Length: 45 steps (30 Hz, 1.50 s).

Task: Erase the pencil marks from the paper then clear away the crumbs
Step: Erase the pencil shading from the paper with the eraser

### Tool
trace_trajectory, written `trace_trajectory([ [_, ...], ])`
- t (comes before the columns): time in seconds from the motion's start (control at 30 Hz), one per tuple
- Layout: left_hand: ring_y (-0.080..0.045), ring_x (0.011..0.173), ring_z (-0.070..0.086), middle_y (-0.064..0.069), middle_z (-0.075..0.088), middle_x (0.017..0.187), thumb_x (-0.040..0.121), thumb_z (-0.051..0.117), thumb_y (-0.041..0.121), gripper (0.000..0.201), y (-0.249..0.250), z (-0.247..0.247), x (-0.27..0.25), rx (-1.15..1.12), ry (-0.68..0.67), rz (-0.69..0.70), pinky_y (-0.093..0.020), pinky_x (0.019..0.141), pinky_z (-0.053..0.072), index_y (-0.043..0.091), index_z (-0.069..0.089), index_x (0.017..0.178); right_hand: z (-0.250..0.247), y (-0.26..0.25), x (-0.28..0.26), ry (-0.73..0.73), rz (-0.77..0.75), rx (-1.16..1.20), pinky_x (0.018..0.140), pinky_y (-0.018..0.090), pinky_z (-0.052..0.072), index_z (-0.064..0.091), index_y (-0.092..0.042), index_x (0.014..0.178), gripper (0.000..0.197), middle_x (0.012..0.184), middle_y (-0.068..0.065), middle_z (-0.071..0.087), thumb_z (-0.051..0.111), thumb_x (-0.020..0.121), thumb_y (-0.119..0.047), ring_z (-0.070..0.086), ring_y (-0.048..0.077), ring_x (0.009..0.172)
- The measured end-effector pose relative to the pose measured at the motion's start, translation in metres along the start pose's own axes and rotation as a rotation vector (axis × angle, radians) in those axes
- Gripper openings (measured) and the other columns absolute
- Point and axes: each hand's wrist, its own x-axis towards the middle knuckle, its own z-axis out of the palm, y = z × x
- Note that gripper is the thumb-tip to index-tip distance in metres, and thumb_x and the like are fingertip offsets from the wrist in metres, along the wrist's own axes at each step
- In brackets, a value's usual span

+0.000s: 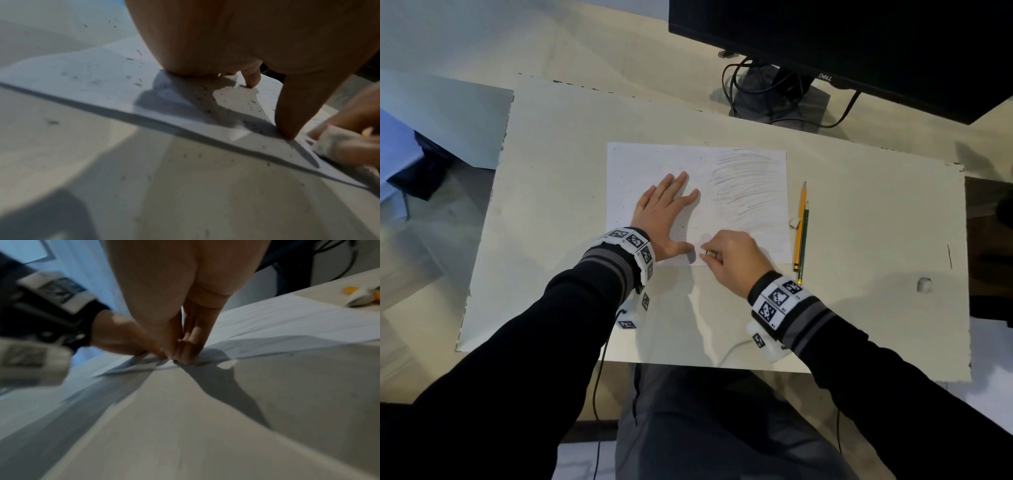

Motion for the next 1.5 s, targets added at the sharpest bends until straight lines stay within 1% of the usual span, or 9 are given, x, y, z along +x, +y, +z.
trace_trajectory([
  [0.1, -0.013, 0.150, -0.016, 0.006, -0.013, 0.165, 0.076, 0.075, 0.052, 0.103, -0.001, -0.001, 0.000, -0.013, -0.006, -0.004, -0.036, 0.119, -0.011, 0.031, 0.015, 0.157, -0.006, 0.009, 0.012, 0.106, 0.097, -0.013, 0.077, 0.035, 0.053, 0.075, -0.008, 0.093, 0.016, 0.085, 0.006, 0.065, 0.064, 0.091, -0.019, 0.057, 0.019, 0.077],
  [0.27, -0.014, 0.150, -0.016, 0.006, -0.012, 0.165, 0.076, 0.074, 0.054, 0.103, 0.002, -0.001, 0.000, 0.001, -0.003, -0.005, -0.037, 0.119, -0.010, 0.031, 0.015, 0.157, 0.006, -0.007, -0.016, -0.057, -0.016, -0.013, 0.073, 0.035, 0.054, 0.076, -0.006, 0.098, 0.015, 0.089, 0.008, 0.065, 0.066, 0.088, -0.012, 0.063, 0.027, 0.078],
  [0.37, -0.013, 0.150, -0.015, 0.006, -0.012, 0.165, 0.075, 0.075, 0.055, 0.104, 0.000, 0.001, 0.000, -0.004, 0.008, -0.010, -0.036, 0.119, -0.010, 0.031, 0.016, 0.157, -0.003, 0.012, -0.010, 0.076, 0.121, -0.005, 0.071, 0.036, 0.053, 0.076, -0.011, 0.089, 0.016, 0.079, 0.003, 0.062, 0.063, 0.091, -0.021, 0.057, 0.020, 0.073],
  [0.53, -0.013, 0.150, -0.016, 0.006, -0.013, 0.165, 0.075, 0.074, 0.057, 0.104, 0.001, 0.001, 0.000, 0.004, 0.010, -0.006, -0.036, 0.119, -0.011, 0.031, 0.015, 0.156, 0.006, -0.001, -0.019, -0.008, 0.029, 0.020, 0.073, 0.033, 0.054, 0.076, -0.007, 0.095, 0.014, 0.085, 0.006, 0.065, 0.066, 0.088, -0.014, 0.061, 0.024, 0.076],
  [0.67, -0.014, 0.151, -0.015, 0.006, -0.012, 0.165, 0.074, 0.075, 0.059, 0.105, 0.000, 0.001, 0.000, -0.003, 0.019, -0.009, -0.035, 0.118, -0.012, 0.031, 0.016, 0.156, 0.000, 0.009, -0.012, 0.093, 0.115, 0.034, 0.070, 0.033, 0.054, 0.076, -0.008, 0.089, 0.013, 0.079, 0.004, 0.062, 0.066, 0.089, -0.017, 0.058, 0.020, 0.071],
  [1.1, -0.013, 0.150, -0.016, 0.006, -0.012, 0.165, 0.074, 0.074, 0.060, 0.105, 0.001, 0.003, 0.000, -0.003, 0.019, -0.003, -0.036, 0.119, -0.010, 0.031, 0.016, 0.156, -0.003, 0.012, -0.005, -0.008, -0.076, 0.027, 0.073, 0.037, 0.056, 0.075, -0.003, 0.102, 0.016, 0.092, 0.008, 0.064, 0.069, 0.088, -0.009, 0.063, 0.026, 0.077],
  [1.17, -0.013, 0.151, -0.015, 0.006, -0.011, 0.165, 0.074, 0.074, 0.060, 0.105, 0.001, 0.003, 0.000, -0.006, 0.020, -0.006, -0.037, 0.120, -0.009, 0.032, 0.016, 0.156, -0.005, 0.019, 0.000, 0.062, -0.086, 0.002, 0.069, 0.041, 0.057, 0.074, -0.002, 0.102, 0.016, 0.091, 0.010, 0.064, 0.069, 0.088, -0.008, 0.063, 0.027, 0.075],
  [1.3, -0.014, 0.151, -0.015, 0.005, -0.012, 0.165, 0.076, 0.069, 0.063, 0.102, 0.002, 0.004, 0.001, 0.024, 0.020, -0.011, -0.038, 0.121, -0.008, 0.032, 0.015, 0.157, 0.008, 0.008, -0.013, -0.080, -0.266, -0.037, 0.060, 0.044, 0.054, 0.072, -0.006, 0.103, 0.017, 0.090, 0.011, 0.061, 0.062, 0.090, -0.011, 0.059, 0.030, 0.072],
  [1.5, -0.015, 0.151, -0.013, 0.005, -0.009, 0.165, 0.083, 0.062, 0.064, 0.092, 0.003, 0.007, 0.001, 0.034, 0.048, -0.018, -0.037, 0.121, -0.008, 0.031, 0.017, 0.156, -0.016, 0.019, 0.019, 0.097, -0.063, 0.001, 0.075, 0.042, 0.056, 0.075, -0.004, 0.105, 0.018, 0.094, 0.008, 0.066, 0.065, 0.091, -0.011, 0.063, 0.026, 0.081],
])
